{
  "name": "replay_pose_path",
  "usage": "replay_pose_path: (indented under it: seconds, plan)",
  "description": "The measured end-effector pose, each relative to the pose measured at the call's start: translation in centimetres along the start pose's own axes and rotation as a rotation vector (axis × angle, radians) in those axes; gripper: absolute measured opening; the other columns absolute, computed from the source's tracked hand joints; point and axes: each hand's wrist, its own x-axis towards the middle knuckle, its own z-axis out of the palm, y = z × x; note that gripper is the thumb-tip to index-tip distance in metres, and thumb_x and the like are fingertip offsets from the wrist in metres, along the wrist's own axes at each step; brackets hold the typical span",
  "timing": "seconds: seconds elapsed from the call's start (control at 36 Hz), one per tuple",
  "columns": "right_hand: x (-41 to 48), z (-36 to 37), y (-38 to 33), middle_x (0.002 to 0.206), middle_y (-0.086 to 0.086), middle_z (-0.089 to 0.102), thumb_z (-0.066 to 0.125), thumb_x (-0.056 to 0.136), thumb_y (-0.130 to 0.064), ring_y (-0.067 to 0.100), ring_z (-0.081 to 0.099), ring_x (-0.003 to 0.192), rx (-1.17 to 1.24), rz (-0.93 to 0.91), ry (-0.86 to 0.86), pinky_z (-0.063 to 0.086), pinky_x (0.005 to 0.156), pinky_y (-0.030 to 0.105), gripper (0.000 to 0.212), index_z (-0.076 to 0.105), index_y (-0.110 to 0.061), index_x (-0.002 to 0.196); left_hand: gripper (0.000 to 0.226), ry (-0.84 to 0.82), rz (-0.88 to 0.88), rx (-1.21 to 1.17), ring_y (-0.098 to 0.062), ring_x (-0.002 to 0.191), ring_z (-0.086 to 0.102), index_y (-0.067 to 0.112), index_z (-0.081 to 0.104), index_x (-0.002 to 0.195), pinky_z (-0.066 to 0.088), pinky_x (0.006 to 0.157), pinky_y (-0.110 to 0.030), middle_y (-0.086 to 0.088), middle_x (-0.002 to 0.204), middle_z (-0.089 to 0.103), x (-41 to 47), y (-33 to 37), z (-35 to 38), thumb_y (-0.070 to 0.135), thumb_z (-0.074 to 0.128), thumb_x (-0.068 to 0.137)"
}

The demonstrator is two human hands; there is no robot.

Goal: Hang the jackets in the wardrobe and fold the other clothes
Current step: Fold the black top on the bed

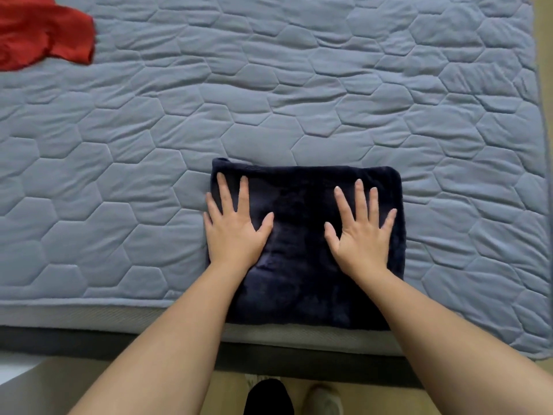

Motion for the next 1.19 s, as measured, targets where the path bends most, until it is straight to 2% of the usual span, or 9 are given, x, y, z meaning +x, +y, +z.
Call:
replay_pose_path:
  seconds: [0.11, 0.19, 0.31, 0.42, 0.56, 0.72, 1.06, 1.14, 1.19]
  plan:
    - [-2.3, -1.7, 2.4, 0.161, 0.007, 0.005, 0.036, 0.092, -0.057, 0.028, 0.010, 0.147, 0.157, 0.357, -0.090, 0.019, 0.112, 0.057, 0.075, 0.001, -0.032, 0.152, 0.092, -0.014, -0.159, -0.228, -0.041, 0.134, 0.031, 0.020, 0.002, 0.153, 0.036, 0.103, -0.048, -0.022, 0.157, 0.006, -1.3, -0.3, -1.7, 0.064, 0.045, 0.084]
    - [-5.1, -3.6, 5.1, 0.144, 0.010, 0.043, 0.047, 0.094, -0.046, 0.028, 0.040, 0.132, 0.512, 0.410, -0.131, 0.036, 0.104, 0.045, 0.059, 0.032, -0.020, 0.145, 0.088, -0.027, -0.266, -0.620, -0.030, 0.130, 0.041, 0.016, 0.020, 0.148, 0.038, 0.103, -0.042, -0.013, 0.145, 0.037, -2.6, -1.6, -2.8, 0.054, 0.062, 0.081]
    - [-7.3, -6.0, 5.5, 0.118, 0.003, 0.065, 0.057, 0.093, -0.039, 0.019, 0.062, 0.105, 1.119, 0.633, -0.409, 0.049, 0.082, 0.032, 0.021, 0.055, -0.031, 0.112, 0.061, -0.418, -0.458, -1.122, -0.016, 0.105, 0.065, 0.026, 0.057, 0.114, 0.051, 0.081, -0.027, 0.004, 0.112, 0.068, -4.7, -4.4, -4.6, 0.061, 0.073, 0.066]
    - [-7.7, -9.2, 4.0, 0.093, 0.002, 0.075, 0.067, 0.084, -0.043, 0.020, 0.073, 0.083, 1.360, 0.762, -0.597, 0.057, 0.058, 0.028, 0.029, 0.062, -0.027, 0.108, 0.068, -0.743, -0.576, -1.167, -0.016, 0.090, 0.071, 0.021, 0.062, 0.114, 0.053, 0.070, -0.027, 0.002, 0.098, 0.074, -5.8, -4.3, -7.7, 0.061, 0.076, 0.060]
    - [-8.4, -16.6, -0.6, 0.111, -0.003, 0.066, 0.064, 0.086, -0.014, 0.009, 0.064, 0.095, 1.181, 0.466, -0.343, 0.049, 0.065, 0.016, 0.042, 0.051, -0.021, 0.125, 0.059, -0.471, -0.635, -1.034, -0.021, 0.083, 0.066, 0.005, 0.062, 0.111, 0.048, 0.064, -0.026, -0.009, 0.100, 0.070, -6.8, 0.4, -15.2, 0.045, 0.076, 0.070]
    - [-15.4, -26.4, -6.5, 0.114, 0.008, 0.065, 0.064, 0.079, -0.022, 0.035, 0.058, 0.104, 0.775, 0.080, -0.191, 0.035, 0.071, 0.029, 0.054, 0.040, -0.025, 0.128, 0.062, -0.103, -0.509, -0.740, -0.033, 0.098, 0.060, 0.014, 0.052, 0.113, 0.039, 0.074, -0.030, -0.013, 0.107, 0.065, -14.2, 5.2, -26.7, 0.052, 0.069, 0.068]
    - [-29.8, -44.3, -10.8, 0.096, -0.008, 0.065, 0.057, 0.079, -0.046, 0.022, 0.062, 0.094, 0.950, -0.451, -0.085, 0.049, 0.076, 0.038, 0.033, 0.041, -0.032, 0.104, 0.063, 0.422, -0.570, -0.802, -0.035, 0.101, 0.060, 0.015, 0.051, 0.108, 0.044, 0.074, -0.035, -0.013, 0.105, 0.066, -34.4, 5.1, -47.7, 0.061, 0.067, 0.067]
    - [-32.5, -47.7, -12.4, 0.089, -0.025, 0.062, 0.052, 0.079, -0.056, -0.003, 0.059, 0.084, 0.965, -0.588, -0.102, 0.046, 0.067, 0.016, 0.029, 0.040, -0.041, 0.100, 0.061, 0.610, -0.602, -0.799, -0.030, 0.101, 0.060, 0.017, 0.049, 0.112, 0.044, 0.076, -0.034, -0.003, 0.103, 0.064, -39.8, 5.1, -51.6, 0.057, 0.069, 0.070]
    - [-34.5, -49.6, -14.0, 0.091, -0.027, 0.061, 0.051, 0.080, -0.057, -0.004, 0.059, 0.085, 0.993, -0.680, -0.132, 0.048, 0.069, 0.022, 0.027, 0.040, -0.042, 0.099, 0.059, 0.729, -0.634, -0.771, -0.024, 0.095, 0.059, 0.019, 0.048, 0.113, 0.040, 0.073, -0.030, 0.007, 0.093, 0.058, -43.5, 4.7, -53.7, 0.055, 0.068, 0.071]
